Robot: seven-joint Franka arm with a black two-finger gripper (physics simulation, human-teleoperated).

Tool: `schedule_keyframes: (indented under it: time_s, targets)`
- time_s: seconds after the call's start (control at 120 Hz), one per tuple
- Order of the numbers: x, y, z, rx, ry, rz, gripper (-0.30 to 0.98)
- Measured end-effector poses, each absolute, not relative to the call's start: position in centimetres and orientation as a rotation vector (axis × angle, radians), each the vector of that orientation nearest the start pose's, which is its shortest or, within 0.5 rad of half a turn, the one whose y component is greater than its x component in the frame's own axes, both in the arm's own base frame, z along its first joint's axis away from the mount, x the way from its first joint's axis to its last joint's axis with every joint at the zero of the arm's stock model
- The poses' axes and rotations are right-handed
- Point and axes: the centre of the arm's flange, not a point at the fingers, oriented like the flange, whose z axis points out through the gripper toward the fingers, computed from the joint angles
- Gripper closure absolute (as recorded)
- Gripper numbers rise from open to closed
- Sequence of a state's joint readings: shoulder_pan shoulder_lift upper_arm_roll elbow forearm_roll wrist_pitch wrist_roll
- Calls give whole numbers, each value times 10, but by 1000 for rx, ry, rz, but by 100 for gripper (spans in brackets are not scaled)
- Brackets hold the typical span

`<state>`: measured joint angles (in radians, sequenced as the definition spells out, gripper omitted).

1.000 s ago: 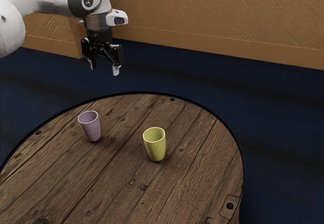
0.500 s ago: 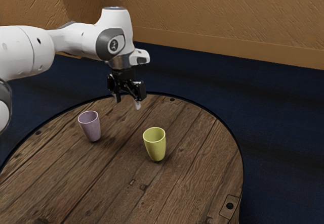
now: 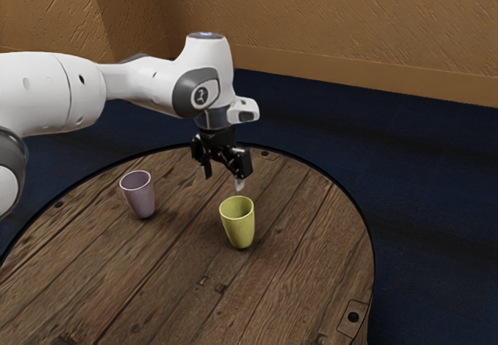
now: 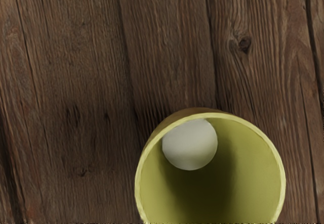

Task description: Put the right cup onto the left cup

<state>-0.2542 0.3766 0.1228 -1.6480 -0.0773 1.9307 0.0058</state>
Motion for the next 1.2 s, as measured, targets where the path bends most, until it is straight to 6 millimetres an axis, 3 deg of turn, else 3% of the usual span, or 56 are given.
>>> schedule_keyframes:
  time_s: [0.233,0.408,0.75,1.2]
  targets:
    - [650,-93,348,-3154,57,201,0]
    - [649,-89,348,-3156,0,174,0]
    - [644,-83,325,-3149,-78,189,1]
    - [646,-88,310,-3144,-114,200,35]
